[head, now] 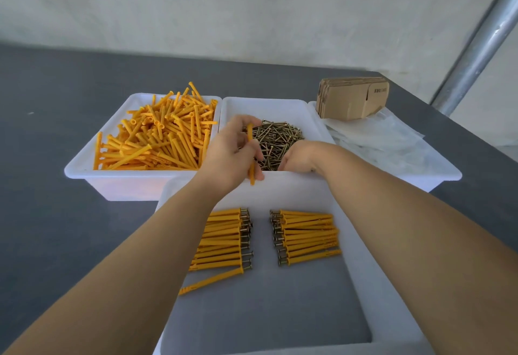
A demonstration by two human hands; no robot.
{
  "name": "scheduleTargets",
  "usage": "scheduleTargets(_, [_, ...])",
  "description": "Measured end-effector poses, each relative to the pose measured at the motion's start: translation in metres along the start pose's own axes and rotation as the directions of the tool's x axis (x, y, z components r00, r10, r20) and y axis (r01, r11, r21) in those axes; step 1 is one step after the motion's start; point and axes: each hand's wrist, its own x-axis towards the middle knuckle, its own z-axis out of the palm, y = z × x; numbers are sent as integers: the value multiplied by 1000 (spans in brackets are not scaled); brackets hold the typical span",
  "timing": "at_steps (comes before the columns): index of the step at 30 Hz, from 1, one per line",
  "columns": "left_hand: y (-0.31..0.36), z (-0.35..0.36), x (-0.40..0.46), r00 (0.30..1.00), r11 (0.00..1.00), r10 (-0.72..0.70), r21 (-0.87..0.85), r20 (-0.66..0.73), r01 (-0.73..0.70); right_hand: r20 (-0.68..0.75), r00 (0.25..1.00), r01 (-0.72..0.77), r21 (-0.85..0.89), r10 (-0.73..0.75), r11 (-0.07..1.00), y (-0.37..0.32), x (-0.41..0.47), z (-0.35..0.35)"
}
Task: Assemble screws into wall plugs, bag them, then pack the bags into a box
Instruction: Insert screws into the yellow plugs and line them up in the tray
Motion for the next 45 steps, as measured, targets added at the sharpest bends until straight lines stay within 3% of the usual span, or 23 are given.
scheduleTargets(5, [0,6,-2,996,1000,-16,28,85,14,-68,994,94,77,-89,993,7,0,-1])
scheduleTargets(10, [-1,3,0,992,992,-97,-68,80,103,-278,960,172,494,-32,852,21,-2,-13])
scheduleTargets(14, [1,1,-2,987,980,-119,-147,108,134,-283,955,292,865,-84,408,24,-20,-12])
scheduleTargets(18, [5,6,-5,955,940,-188,-241,231,243,-383,919,387,921,-93,29,28,-38,3])
scheduleTargets(20, [7,10,-8,926,916,-221,-261,306,305,-460,888,458,888,-30,-41,29,-41,13])
scheduleTargets(30, [11,11,-12,850,886,-257,-239,459,397,-623,765,623,780,163,57,31,-39,36])
scheduleTargets(38, [13,13,-14,820,897,-248,-198,516,396,-654,751,644,756,90,117,33,-42,39])
scheduleTargets(43, [13,13,-13,867,893,-204,-276,456,355,-653,748,659,709,-119,251,30,-47,46])
scheduleTargets(45, [13,12,-12,893,926,-164,-247,419,286,-655,746,661,710,-115,241,29,-47,43])
